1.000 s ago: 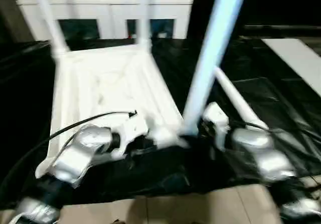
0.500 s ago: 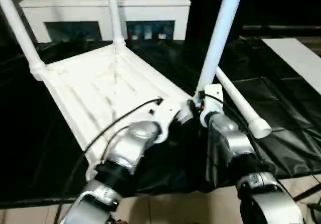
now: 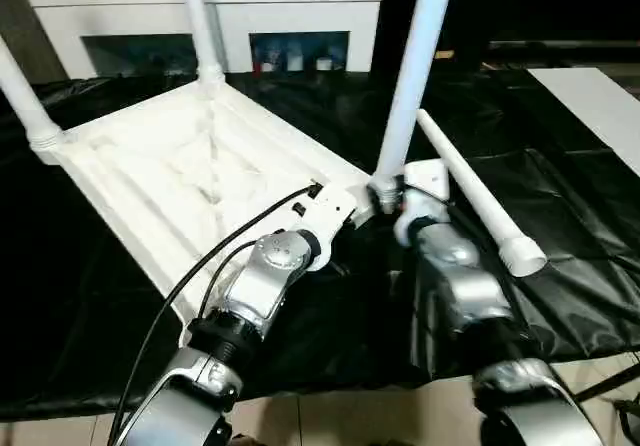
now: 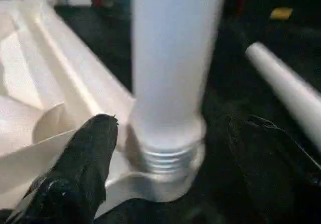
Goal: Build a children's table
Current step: Rotate leg to tighten, then rotate table base
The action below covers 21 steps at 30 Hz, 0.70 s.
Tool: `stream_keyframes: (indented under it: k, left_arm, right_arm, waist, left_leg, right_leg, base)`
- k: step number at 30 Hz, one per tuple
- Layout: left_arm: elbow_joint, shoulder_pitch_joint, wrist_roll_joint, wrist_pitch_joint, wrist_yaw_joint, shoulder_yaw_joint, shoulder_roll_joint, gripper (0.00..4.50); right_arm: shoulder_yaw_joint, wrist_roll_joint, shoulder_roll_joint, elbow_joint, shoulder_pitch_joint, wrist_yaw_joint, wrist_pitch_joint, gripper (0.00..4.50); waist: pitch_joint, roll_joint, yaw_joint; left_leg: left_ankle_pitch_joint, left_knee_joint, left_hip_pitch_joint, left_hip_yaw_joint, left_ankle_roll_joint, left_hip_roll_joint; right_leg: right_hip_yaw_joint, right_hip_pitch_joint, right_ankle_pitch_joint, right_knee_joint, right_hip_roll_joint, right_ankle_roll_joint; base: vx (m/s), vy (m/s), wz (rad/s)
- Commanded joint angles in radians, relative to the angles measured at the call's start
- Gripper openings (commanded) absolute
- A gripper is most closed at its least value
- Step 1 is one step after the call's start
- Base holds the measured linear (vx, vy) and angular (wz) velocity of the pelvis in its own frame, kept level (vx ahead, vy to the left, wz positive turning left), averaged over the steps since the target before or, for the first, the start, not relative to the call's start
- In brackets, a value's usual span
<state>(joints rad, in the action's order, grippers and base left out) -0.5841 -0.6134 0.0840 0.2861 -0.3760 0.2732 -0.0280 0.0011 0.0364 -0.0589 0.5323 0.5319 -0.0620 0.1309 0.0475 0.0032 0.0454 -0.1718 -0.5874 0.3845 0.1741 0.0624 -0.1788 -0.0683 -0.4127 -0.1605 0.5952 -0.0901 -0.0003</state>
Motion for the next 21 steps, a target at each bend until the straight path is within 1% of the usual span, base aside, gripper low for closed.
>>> stream_keyframes:
  k: [1, 2, 3, 4, 5, 6, 7, 8, 9, 10, 11, 12, 13, 14, 15, 16, 17, 18, 19, 20, 21]
  left_arm:
    - [-0.014, -0.028, -0.034, -0.066, 0.002, -0.046, 0.009, 0.55]
    - [-0.002, -0.033, -0.062, -0.052, -0.007, -0.073, 0.013, 0.55]
    - [-0.002, -0.033, -0.062, -0.052, -0.007, -0.073, 0.013, 0.55]
    - [0.008, -0.035, -0.070, -0.049, -0.005, -0.083, 0.012, 0.58]
    - [0.046, -0.033, -0.082, -0.047, -0.015, -0.100, -0.004, 0.79]
    - [0.058, -0.031, -0.084, -0.044, -0.019, -0.103, -0.010, 0.79]
    - [0.099, -0.020, -0.084, -0.035, -0.027, -0.113, -0.037, 0.96]
    - [0.139, -0.009, -0.078, -0.025, -0.018, -0.127, -0.066, 0.98]
    - [0.142, -0.008, -0.077, -0.026, -0.016, -0.128, -0.069, 1.01]
    - [0.166, 0.000, -0.085, -0.006, -0.021, -0.142, -0.083, 1.07]
    - [0.197, 0.012, -0.090, 0.019, -0.028, -0.156, -0.107, 1.17]
    - [0.232, 0.027, -0.085, 0.052, -0.034, -0.168, -0.138, 1.17]
    - [0.248, 0.034, -0.083, 0.068, -0.038, -0.173, -0.154, 1.29]
    - [0.298, 0.060, -0.075, 0.119, -0.056, -0.192, -0.213, 1.36]
    - [0.322, 0.075, -0.069, 0.144, -0.065, -0.204, -0.249, 1.36]
    - [0.347, 0.091, -0.063, 0.173, -0.077, -0.218, -0.291, 1.36]
    - [0.363, 0.111, -0.044, 0.215, -0.095, -0.233, -0.358, 1.55]
    - [0.366, 0.129, -0.015, 0.243, -0.105, -0.248, -0.430, 1.69]
    - [0.364, 0.133, -0.005, 0.247, -0.106, -0.252, -0.452, 1.69]
    - [0.362, 0.152, 0.032, 0.269, -0.111, -0.266, -0.534, 1.76]
    - [0.361, 0.165, 0.055, 0.287, -0.118, -0.274, -0.588, 1.86]
  right_arm:
    - [-0.014, -0.001, -0.012, -0.049, -0.038, 0.005, 0.033, 3.89]
    - [-0.011, -0.007, -0.017, -0.052, -0.049, 0.010, 0.034, 3.89]
    - [-0.011, -0.007, -0.017, -0.052, -0.049, 0.010, 0.034, 3.89]
    - [-0.010, -0.011, -0.019, -0.052, -0.055, 0.014, 0.036, 3.89]
    - [-0.015, -0.008, -0.016, -0.052, -0.063, 0.023, 0.040, 3.89]
    - [-0.017, -0.007, -0.016, -0.052, -0.064, 0.025, 0.042, 3.89]
    - [-0.019, -0.007, -0.011, -0.061, -0.071, 0.030, 0.048, 3.89]
    - [-0.021, -0.008, -0.007, -0.072, -0.076, 0.034, 0.053, 3.89]
    - [-0.021, -0.007, -0.006, -0.076, -0.078, 0.035, 0.055, 3.89]
    - [-0.017, -0.006, -0.007, -0.078, -0.078, 0.030, 0.063, 3.89]
    - [-0.011, -0.009, -0.006, -0.085, -0.082, 0.026, 0.073, 3.89]
    - [-0.007, -0.010, -0.005, -0.085, -0.082, 0.022, 0.084, 3.89]
    - [-0.005, -0.010, -0.005, -0.083, -0.082, 0.020, 0.088, 3.89]
    - [0.004, -0.013, -0.004, -0.066, -0.077, 0.012, 0.099, 3.89]
    - [0.010, -0.017, -0.005, -0.054, -0.073, 0.010, 0.102, 3.89]
    - [0.017, -0.023, -0.005, -0.038, -0.067, 0.007, 0.105, 3.89]
    - [0.017, -0.019, -0.001, -0.012, -0.055, -0.001, 0.106, 3.89]
    - [0.020, -0.023, 0.002, 0.015, -0.041, -0.002, 0.107, 3.89]
    - [0.022, -0.026, 0.002, 0.024, -0.037, 0.000, 0.106, 3.89]
    - [0.026, -0.034, 0.006, 0.053, -0.019, 0.003, 0.105, 3.89]
    - [0.025, -0.032, 0.011, 0.071, -0.007, 0.003, 0.104, 3.89]
  waist:
    - [-0.066, -0.009, 0.001]
    - [-0.066, -0.005, 0.002]
    - [-0.067, -0.006, 0.001]
    - [-0.065, -0.006, 0.000]
    - [-0.065, -0.005, -0.001]
    - [-0.065, -0.006, -0.002]
    - [-0.067, -0.006, -0.004]
    - [-0.067, -0.004, -0.007]
    - [-0.066, -0.003, -0.008]
    - [-0.066, -0.002, -0.011]
    - [-0.066, -0.003, -0.010]
    - [-0.067, -0.001, -0.011]
    - [-0.068, 0.004, -0.010]
    - [-0.068, 0.003, -0.013]
    - [-0.072, 0.002, -0.012]
    - [-0.069, 0.005, -0.016]
    - [-0.069, 0.009, -0.015]
    - [-0.067, 0.005, -0.015]
    - [-0.065, 0.012, -0.017]
    - [-0.064, 0.013, -0.017]
    - [-0.063, 0.010, -0.015]
  left_leg:
    - [-0.227, 0.067, -0.015, -0.006, -0.063, -0.036]
    - [-0.244, 0.069, -0.014, -0.007, -0.054, -0.035]
    - [-0.246, 0.069, -0.012, -0.008, -0.049, -0.037]
    - [-0.260, 0.071, -0.012, -0.009, -0.043, -0.037]
    - [-0.266, 0.071, -0.012, -0.009, -0.040, -0.037]
    - [-0.270, 0.071, -0.012, -0.010, -0.037, -0.038]
    - [-0.265, 0.072, -0.009, -0.011, -0.038, -0.038]
    - [-0.259, 0.072, -0.007, -0.012, -0.039, -0.039]
    - [-0.257, 0.072, -0.008, -0.011, -0.039, -0.039]
    - [-0.255, 0.071, -0.010, -0.010, -0.038, -0.039]
    - [-0.253, 0.071, -0.010, -0.010, -0.039, -0.038]
    - [-0.237, 0.071, -0.009, -0.010, -0.039, -0.038]
    - [-0.234, 0.070, -0.012, -0.010, -0.036, -0.040]
    - [-0.224, 0.071, -0.009, -0.011, -0.034, -0.041]
    - [-0.206, 0.069, -0.010, -0.012, -0.033, -0.041]
    - [-0.202, 0.070, -0.007, -0.011, -0.034, -0.039]
    - [-0.211, 0.068, -0.015, -0.009, -0.027, -0.040]
    - [-0.219, 0.070, -0.015, -0.008, -0.023, -0.038]
    - [-0.228, 0.072, -0.016, -0.009, -0.014, -0.038]
    - [-0.239, 0.073, -0.020, -0.008, -0.009, -0.040]
    - [-0.258, 0.074, -0.023, -0.009, 0.005, -0.040]
  right_leg:
    - [0.040, 0.050, -0.254, -0.079, -0.046, -0.164]
    - [0.040, 0.050, -0.279, -0.082, -0.049, -0.167]
    - [0.039, 0.052, -0.281, -0.080, -0.050, -0.168]
    - [0.038, 0.050, -0.289, -0.081, -0.047, -0.167]
    - [0.038, 0.049, -0.292, -0.082, -0.047, -0.165]
    - [0.038, 0.049, -0.292, -0.081, -0.049, -0.166]
    - [0.038, 0.051, -0.281, -0.079, -0.048, -0.168]
    - [0.038, 0.051, -0.261, -0.075, -0.049, -0.172]
    - [0.038, 0.050, -0.256, -0.074, -0.048, -0.172]
    - [0.038, 0.050, -0.248, -0.072, -0.046, -0.174]
    - [0.038, 0.050, -0.244, -0.072, -0.045, -0.174]
    - [0.039, 0.051, -0.225, -0.068, -0.045, -0.180]
    - [0.039, 0.050, -0.213, -0.065, -0.045, -0.184]
    - [0.039, 0.052, -0.190, -0.060, -0.044, -0.190]
    - [0.039, 0.054, -0.165, -0.054, -0.044, -0.196]
    - [0.039, 0.052, -0.161, -0.056, -0.041, -0.198]
    - [0.040, 0.047, -0.164, -0.056, -0.041, -0.200]
    - [0.040, 0.047, -0.179, -0.055, -0.039, -0.199]
    - [0.041, 0.045, -0.193, -0.056, -0.038, -0.197]
    - [0.042, 0.041, -0.202, -0.060, -0.036, -0.194]
    - [0.042, 0.039, -0.217, -0.057, -0.036, -0.195]
  base:
    - [0.000, 0.000, 0.00]
    - [0.000, 0.000, 0.00]
    - [0.000, 0.000, 0.00]
    - [0.000, 0.000, 0.00]
    - [0.000, 0.000, 0.00]
    - [0.000, 0.000, 0.00]
    - [0.000, 0.000, 0.00]
    - [0.000, 0.000, 0.00]
    - [0.000, 0.000, 0.00]
    - [0.000, 0.000, 0.00]
    - [0.000, 0.000, 0.00]
    - [0.000, 0.000, 0.00]
    - [0.000, 0.000, 0.00]
    - [0.000, 0.000, 0.00]
    - [0.000, 0.000, 0.00]
    - [0.000, 0.000, 0.00]
    - [0.000, 0.000, 0.00]
    - [0.000, 0.000, 0.00]
    - [0.000, 0.000, 0.00]
    - [0.000, 0.000, 0.00]
    - [0.000, 0.000, 0.00]
